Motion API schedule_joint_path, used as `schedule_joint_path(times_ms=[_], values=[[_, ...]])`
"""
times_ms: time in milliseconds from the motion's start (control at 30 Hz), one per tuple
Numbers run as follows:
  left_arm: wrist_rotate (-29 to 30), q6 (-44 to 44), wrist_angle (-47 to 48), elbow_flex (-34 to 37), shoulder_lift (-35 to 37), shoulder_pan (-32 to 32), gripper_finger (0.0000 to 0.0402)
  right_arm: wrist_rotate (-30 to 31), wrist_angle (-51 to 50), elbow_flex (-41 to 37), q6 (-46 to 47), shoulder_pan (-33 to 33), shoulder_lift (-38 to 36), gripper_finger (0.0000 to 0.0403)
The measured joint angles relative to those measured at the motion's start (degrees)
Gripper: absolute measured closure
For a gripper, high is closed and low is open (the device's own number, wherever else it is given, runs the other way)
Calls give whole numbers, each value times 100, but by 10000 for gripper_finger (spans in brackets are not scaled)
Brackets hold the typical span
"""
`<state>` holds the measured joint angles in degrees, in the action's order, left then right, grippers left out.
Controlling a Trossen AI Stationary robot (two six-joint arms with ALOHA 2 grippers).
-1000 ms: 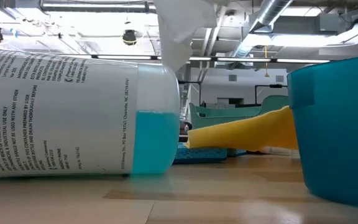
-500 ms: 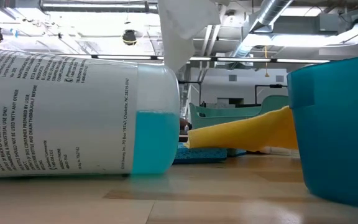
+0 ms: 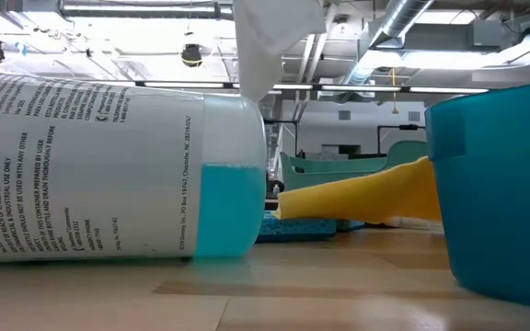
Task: Pick & Place Kitchen Items
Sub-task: Put the white towel into the big green bin
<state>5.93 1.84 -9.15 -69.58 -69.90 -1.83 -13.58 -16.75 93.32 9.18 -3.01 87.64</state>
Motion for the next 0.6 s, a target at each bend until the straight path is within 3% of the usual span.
schedule_joint_path(times_ms=[300,600], values=[[-3,196,163,4,231,0,355,10,92,-1,234,0,0,399],[-4,362,1362,4,898,0,239,11,91,-2,288,-2,0,401]])
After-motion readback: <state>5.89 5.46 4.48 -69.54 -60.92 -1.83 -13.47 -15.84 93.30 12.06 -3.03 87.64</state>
